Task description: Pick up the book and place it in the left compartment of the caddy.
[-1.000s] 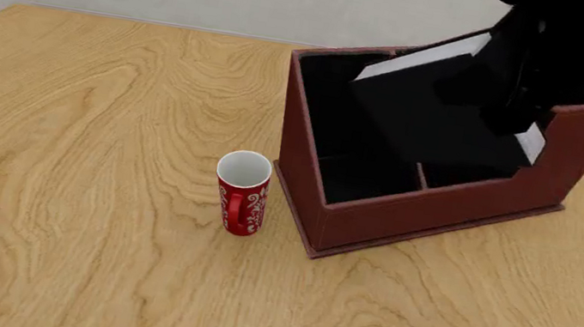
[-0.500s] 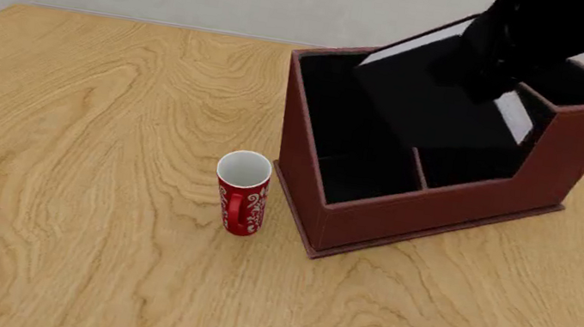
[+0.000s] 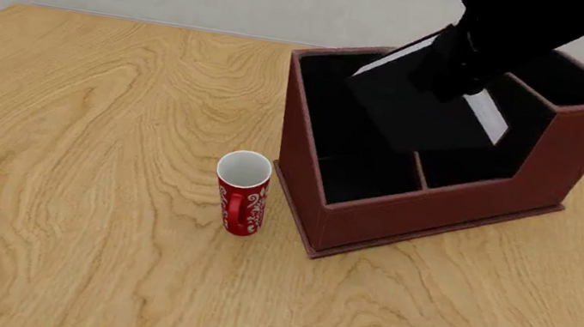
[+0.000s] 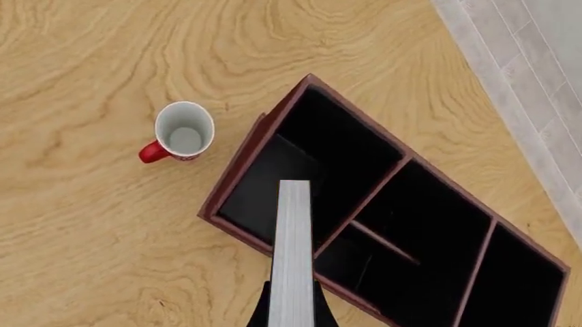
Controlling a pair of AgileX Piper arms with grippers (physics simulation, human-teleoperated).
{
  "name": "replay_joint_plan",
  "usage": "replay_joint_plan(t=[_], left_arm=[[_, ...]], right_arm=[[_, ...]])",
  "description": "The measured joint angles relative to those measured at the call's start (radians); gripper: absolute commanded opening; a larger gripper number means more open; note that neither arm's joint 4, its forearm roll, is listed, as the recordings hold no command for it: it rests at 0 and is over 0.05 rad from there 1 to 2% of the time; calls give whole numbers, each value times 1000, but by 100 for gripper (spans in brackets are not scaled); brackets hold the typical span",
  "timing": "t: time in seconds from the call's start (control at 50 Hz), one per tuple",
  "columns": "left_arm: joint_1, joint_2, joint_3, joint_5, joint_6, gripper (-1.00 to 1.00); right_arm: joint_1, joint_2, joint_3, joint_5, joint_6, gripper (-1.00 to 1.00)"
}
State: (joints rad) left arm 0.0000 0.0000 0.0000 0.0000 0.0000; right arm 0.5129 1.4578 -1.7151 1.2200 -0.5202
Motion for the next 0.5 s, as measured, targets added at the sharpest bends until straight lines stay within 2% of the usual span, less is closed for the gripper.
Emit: replay_joint_plan(t=[0.5], left_arm=[[0, 0, 0, 0, 0, 100]], right_arm=[[4, 77, -36, 0, 11, -100]])
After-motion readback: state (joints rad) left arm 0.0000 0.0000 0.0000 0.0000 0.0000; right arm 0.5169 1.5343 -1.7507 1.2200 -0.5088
